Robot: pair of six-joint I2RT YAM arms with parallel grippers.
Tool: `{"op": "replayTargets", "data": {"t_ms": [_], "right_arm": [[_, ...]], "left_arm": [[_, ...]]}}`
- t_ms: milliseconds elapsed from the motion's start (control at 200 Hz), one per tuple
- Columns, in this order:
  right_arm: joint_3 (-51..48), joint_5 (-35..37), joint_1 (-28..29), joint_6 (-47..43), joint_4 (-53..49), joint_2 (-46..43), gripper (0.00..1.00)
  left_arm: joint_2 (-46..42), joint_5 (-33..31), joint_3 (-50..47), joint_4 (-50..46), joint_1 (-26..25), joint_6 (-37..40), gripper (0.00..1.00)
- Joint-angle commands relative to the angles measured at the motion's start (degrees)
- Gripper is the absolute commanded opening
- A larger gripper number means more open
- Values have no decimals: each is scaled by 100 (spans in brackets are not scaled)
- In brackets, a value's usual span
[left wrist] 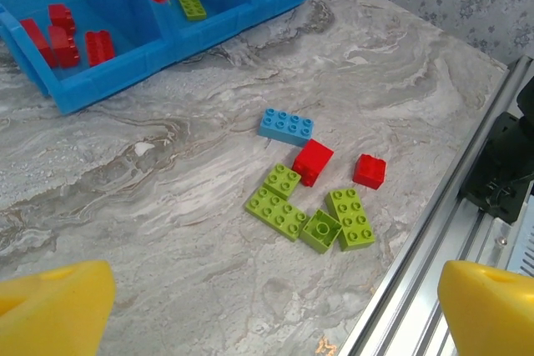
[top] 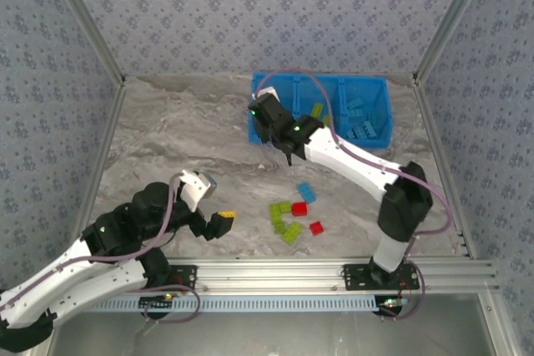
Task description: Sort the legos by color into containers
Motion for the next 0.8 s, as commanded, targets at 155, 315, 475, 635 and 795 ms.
{"op": "replayTargets", "data": {"t_ms": [155, 315, 475, 635, 795], "right_arm": [[989, -384, -519, -662, 950, 1670, 15], [1798, -582, -586, -801, 738, 2313, 22], [2151, -652, -620, -854, 446, 2449, 45], [2015, -583, -603, -887, 141, 1995, 56], [1134, -625, -549, -668, -116, 807, 56]], "left_arm": [[-183, -159, 56, -95, 13, -380, 99], [-144, -279, 41, -164, 17, -465, 99], [-152, -324, -63, -124, 13, -718, 99], [-122, -373, -145, 32, 13, -729, 99], [-86, -447, -83, 54, 13, -463, 99]]}}
